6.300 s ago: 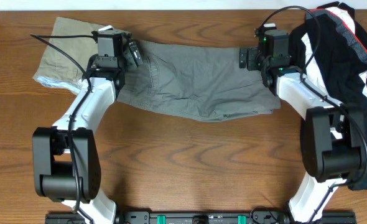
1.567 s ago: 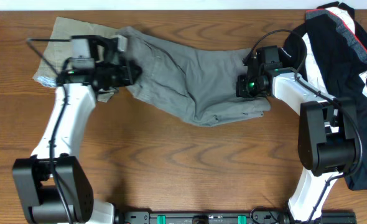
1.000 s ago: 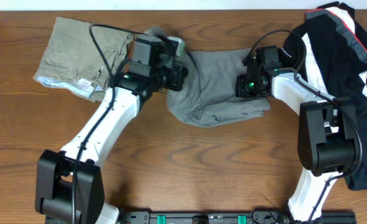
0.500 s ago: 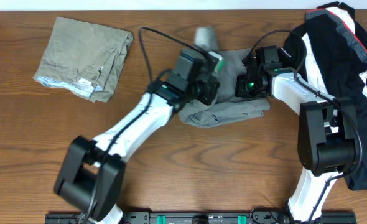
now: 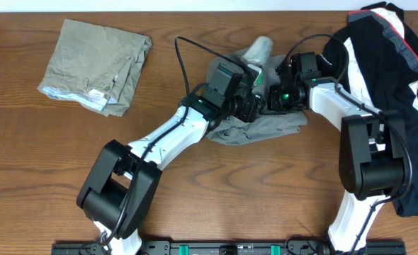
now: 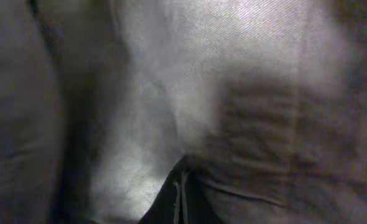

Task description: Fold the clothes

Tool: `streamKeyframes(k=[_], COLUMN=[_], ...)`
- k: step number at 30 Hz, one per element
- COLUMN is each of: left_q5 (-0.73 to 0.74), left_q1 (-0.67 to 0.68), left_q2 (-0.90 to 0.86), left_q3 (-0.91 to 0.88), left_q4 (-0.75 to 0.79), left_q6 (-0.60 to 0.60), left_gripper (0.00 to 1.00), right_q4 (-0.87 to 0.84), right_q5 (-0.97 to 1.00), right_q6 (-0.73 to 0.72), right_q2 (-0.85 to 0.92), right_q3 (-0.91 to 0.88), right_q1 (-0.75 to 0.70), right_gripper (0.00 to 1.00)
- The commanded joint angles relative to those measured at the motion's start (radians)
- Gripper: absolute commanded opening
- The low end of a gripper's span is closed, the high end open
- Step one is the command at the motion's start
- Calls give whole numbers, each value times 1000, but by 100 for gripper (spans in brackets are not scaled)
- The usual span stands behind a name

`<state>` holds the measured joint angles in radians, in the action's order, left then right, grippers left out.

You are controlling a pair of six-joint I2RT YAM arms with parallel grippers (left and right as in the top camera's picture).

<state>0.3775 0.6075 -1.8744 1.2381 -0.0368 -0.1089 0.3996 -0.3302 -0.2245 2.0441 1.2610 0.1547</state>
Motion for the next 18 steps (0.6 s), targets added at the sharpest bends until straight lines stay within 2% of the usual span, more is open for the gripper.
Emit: streamKeyframes(k=[1,7,11,14,18], left_q5=[-5,-5,-18,-23,-21], left_q1=[1,1,-2,-2,-15], left_q2=[-8,-8,-8,-6,35], left_q3=[4,4,4,4,10], left_q4=[1,2,2,8,4], left_q6=[-15,-23,-23,-33,-127], left_gripper=[67,70,71,81,98], right_q4=[11,16,44,62,95], right_q5=[-45,-82,-21,-11,-11], right_q6=[-43,-79,-97,-96,-84], right_q2=[13,-183,-357,-445,-496], right_q3=[-14,1,1,1,1], right_q1=[-14,-114,-198,-244,-266], right_gripper=[2,13,18,21,27])
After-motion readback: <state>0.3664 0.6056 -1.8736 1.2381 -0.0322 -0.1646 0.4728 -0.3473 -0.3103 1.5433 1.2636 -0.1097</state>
